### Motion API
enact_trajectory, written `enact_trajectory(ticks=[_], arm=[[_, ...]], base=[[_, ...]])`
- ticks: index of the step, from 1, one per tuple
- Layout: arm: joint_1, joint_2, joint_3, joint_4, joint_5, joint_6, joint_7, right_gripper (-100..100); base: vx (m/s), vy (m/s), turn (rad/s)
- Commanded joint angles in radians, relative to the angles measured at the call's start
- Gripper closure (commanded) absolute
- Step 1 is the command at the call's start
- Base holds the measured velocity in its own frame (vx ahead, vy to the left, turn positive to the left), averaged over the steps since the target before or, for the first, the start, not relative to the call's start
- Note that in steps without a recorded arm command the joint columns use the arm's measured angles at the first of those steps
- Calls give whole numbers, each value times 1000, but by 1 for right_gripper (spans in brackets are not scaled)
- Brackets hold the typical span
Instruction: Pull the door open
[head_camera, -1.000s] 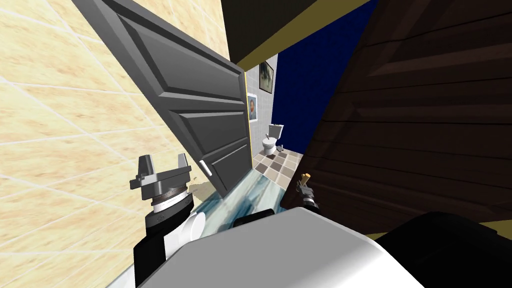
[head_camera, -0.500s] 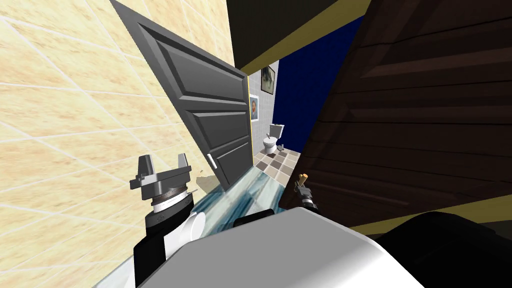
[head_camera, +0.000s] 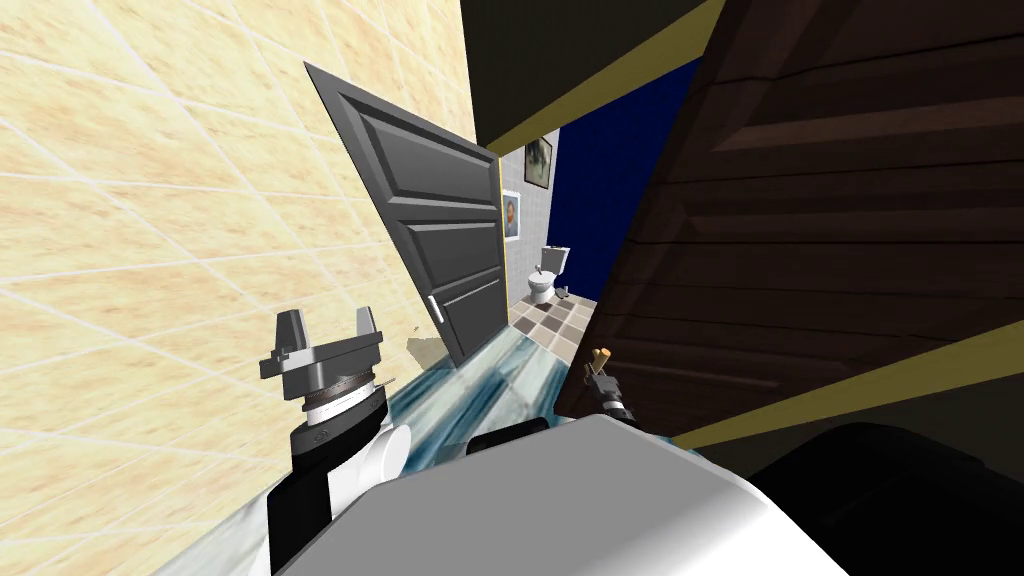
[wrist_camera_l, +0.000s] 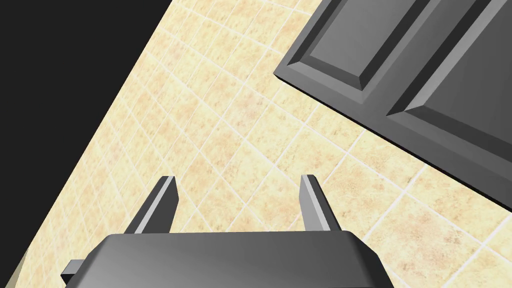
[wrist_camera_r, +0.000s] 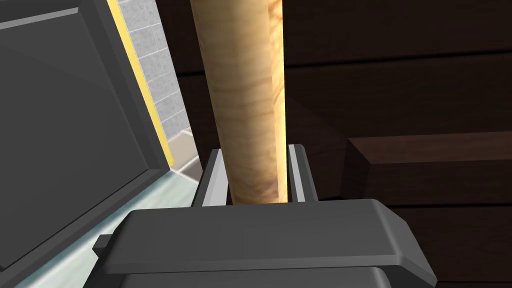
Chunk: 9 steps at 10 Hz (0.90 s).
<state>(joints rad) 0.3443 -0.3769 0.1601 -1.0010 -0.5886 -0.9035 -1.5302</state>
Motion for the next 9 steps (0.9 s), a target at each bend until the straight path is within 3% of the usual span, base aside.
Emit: enact_trajectory(ticks=[1, 2, 9], arm=[[5, -6, 19, 2, 12, -13, -12, 100], [6, -2, 12, -1, 7, -3, -5, 100], [49, -54, 90, -2, 57, -74, -70, 100]], base=[[-224, 0, 20], [-99, -2, 7], [-195, -25, 92]])
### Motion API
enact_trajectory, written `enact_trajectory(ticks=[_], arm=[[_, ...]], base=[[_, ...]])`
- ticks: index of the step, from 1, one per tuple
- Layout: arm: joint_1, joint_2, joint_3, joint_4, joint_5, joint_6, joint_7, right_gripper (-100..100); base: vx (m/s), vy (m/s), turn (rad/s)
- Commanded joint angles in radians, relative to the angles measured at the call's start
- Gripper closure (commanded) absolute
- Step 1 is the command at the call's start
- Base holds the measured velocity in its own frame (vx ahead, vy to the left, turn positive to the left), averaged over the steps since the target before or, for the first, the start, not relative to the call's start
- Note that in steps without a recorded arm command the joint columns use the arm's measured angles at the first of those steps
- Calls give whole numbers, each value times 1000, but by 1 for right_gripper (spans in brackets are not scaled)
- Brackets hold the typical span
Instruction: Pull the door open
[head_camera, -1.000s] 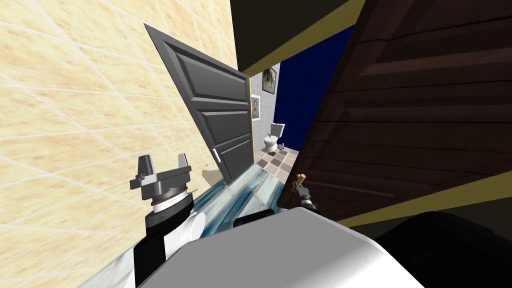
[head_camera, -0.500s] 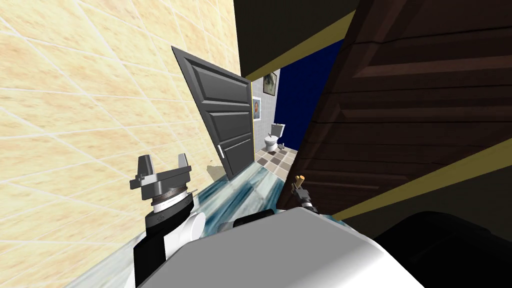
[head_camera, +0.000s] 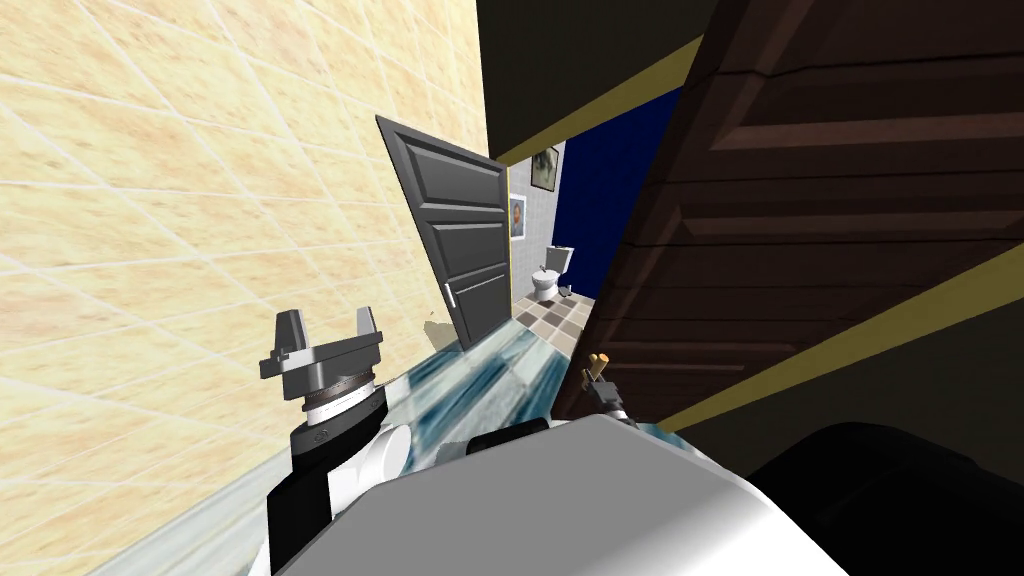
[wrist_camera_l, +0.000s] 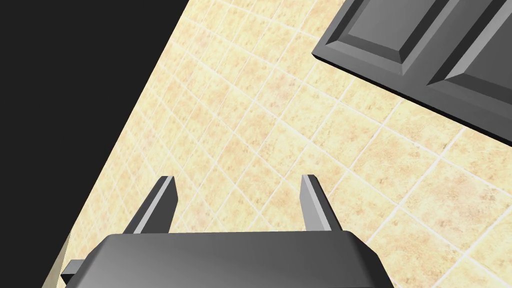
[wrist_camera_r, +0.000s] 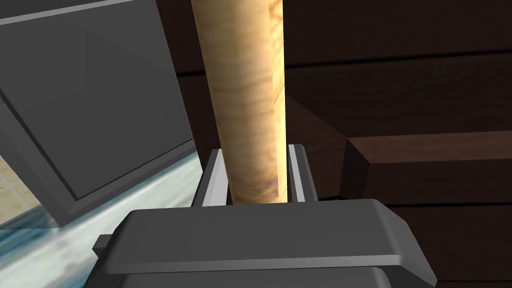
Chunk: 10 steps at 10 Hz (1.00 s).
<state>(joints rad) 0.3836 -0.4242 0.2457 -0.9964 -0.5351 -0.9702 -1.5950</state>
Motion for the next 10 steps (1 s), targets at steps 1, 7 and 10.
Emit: enact_trajectory(ticks=[1, 7, 10], arm=[[14, -13, 13, -7, 9, -16, -13, 100], [23, -41, 47, 14, 31, -56, -51, 100], [28, -61, 67, 28, 45, -87, -76, 100]], base=[[-192, -26, 84], [-176, -24, 93], [-198, -10, 109]])
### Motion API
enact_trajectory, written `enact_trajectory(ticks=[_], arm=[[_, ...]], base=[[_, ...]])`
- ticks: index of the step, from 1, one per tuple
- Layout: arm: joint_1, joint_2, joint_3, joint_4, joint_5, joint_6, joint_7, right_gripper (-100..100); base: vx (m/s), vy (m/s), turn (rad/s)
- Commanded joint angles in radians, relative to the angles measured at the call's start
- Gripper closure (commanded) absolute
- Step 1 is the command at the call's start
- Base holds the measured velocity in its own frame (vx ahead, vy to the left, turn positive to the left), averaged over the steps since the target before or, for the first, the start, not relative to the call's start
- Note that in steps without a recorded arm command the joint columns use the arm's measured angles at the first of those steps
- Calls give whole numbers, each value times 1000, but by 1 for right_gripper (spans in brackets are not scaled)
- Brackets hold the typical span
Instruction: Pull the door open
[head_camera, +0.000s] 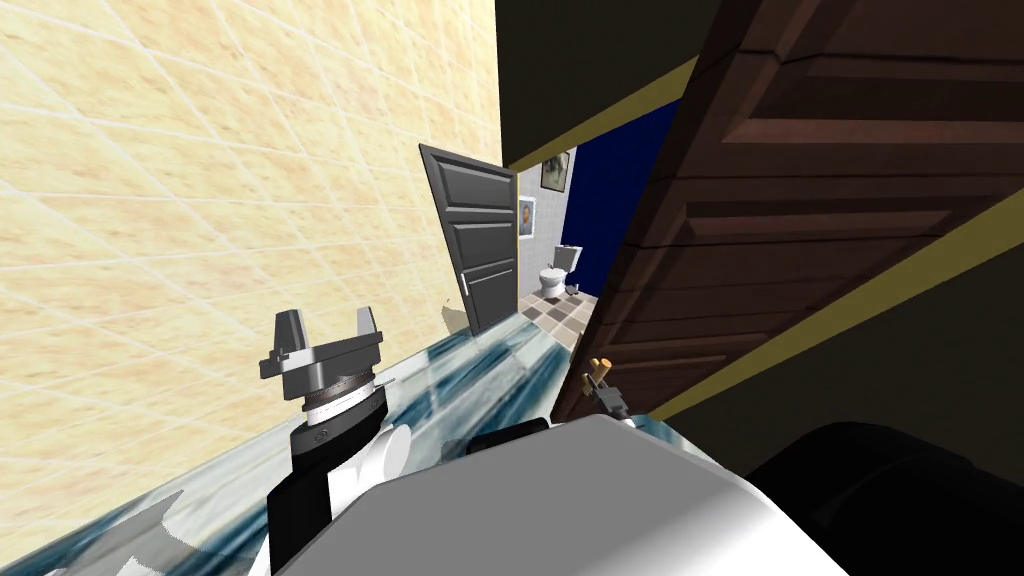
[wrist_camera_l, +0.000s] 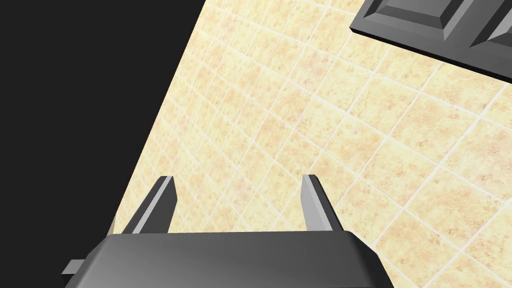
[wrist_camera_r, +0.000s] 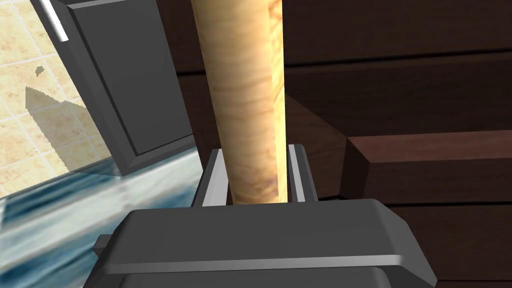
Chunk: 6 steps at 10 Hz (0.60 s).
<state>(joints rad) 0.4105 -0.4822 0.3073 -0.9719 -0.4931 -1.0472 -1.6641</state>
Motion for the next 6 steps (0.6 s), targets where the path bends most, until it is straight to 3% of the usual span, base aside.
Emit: enact_trajectory(ticks=[1, 3, 4, 6], arm=[[3, -9, 11, 7, 7, -19, -14, 100], [6, -19, 20, 14, 14, -35, -26, 100], [6, -15, 18, 13, 12, -24, -21, 100], [5, -25, 31, 31, 21, -46, -37, 100]], base=[[-208, -27, 97], [-169, -38, 97], [-71, -12, 19], [-174, -36, 129]])
